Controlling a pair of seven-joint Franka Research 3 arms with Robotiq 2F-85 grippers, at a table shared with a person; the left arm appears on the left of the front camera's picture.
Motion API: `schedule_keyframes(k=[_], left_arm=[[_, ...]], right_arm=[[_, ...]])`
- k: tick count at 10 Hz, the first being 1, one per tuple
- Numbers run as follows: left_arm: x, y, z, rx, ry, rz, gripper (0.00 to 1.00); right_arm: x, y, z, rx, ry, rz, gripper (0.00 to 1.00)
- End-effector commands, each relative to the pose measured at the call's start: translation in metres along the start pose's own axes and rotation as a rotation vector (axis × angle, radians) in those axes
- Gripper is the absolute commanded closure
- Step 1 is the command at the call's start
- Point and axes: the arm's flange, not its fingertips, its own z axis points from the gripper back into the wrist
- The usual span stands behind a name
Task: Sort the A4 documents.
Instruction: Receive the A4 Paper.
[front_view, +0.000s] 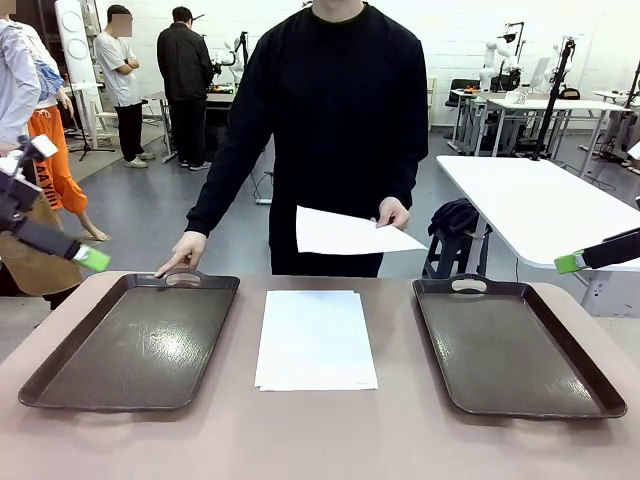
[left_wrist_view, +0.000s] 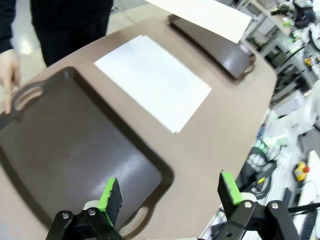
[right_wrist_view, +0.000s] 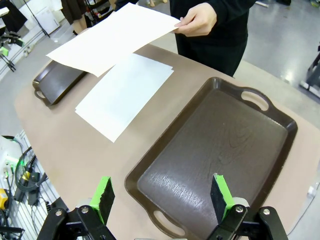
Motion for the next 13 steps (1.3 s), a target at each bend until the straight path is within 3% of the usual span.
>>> schedule_keyframes(k=[1, 7, 13], left_arm=[[0.050, 0.022, -0.022, -0.080, -0.003, 0.109, 0.00], [0.145, 0.063, -0.135, -0.322, 0.083, 0.502, 0.00], [0.167, 0.067, -0.225, -0.489, 0.135, 0.763, 0.00]], right_arm=[[0.000, 0.000, -0.002, 0.017, -0.005, -0.001, 0.00], [0.000, 0.000, -0.002, 0.017, -0.005, -0.001, 0.00], [0.000, 0.000, -0.002, 0.017, -0.005, -0.001, 0.00]])
